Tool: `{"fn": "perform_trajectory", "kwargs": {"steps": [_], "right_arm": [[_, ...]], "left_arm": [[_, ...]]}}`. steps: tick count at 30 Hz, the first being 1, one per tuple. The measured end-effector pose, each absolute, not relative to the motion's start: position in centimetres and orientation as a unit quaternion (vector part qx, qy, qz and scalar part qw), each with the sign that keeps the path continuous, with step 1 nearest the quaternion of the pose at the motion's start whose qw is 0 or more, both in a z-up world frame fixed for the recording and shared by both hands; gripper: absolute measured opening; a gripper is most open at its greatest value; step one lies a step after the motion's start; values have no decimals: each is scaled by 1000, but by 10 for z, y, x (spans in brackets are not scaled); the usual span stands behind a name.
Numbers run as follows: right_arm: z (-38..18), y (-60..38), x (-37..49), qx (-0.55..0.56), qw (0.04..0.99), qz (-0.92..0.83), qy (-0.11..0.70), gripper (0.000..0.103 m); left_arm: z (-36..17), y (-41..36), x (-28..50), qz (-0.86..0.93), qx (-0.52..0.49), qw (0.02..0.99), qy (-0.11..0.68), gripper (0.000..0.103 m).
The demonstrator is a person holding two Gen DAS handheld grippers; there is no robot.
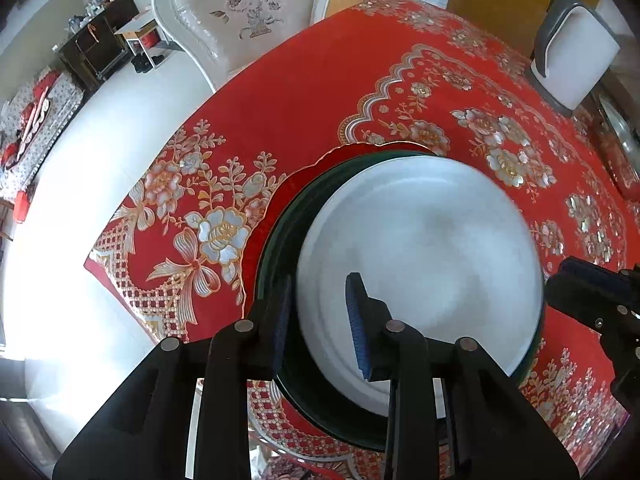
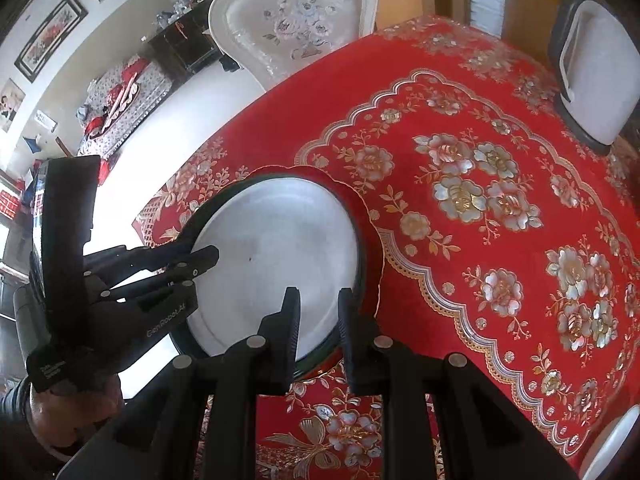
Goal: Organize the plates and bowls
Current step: 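Lower the silver metal plate into the dark green bowl and open both tools, then move both tools back toward the white plate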
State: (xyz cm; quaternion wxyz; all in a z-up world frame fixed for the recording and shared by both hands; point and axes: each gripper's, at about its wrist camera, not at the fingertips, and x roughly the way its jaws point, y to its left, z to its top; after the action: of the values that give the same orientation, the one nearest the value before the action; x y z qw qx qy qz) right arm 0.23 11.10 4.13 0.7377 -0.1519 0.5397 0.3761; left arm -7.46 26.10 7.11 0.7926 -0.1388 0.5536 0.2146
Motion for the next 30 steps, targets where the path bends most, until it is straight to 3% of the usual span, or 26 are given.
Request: {"fn": "perform_trajectory", "kwargs": {"steps": [22, 26, 30], "right_arm": [[57, 88, 6, -126, 765, 357, 521, 24], [65, 65, 12, -108, 780, 334, 519, 40], [71, 33, 18, -85, 795, 304, 519, 41]], "left_arm": [[123, 235, -55, 191, -113, 836, 502, 28], [132, 209, -37, 160, -98, 847, 498, 28], [134, 180, -18, 124, -85, 852, 502, 28]]}}
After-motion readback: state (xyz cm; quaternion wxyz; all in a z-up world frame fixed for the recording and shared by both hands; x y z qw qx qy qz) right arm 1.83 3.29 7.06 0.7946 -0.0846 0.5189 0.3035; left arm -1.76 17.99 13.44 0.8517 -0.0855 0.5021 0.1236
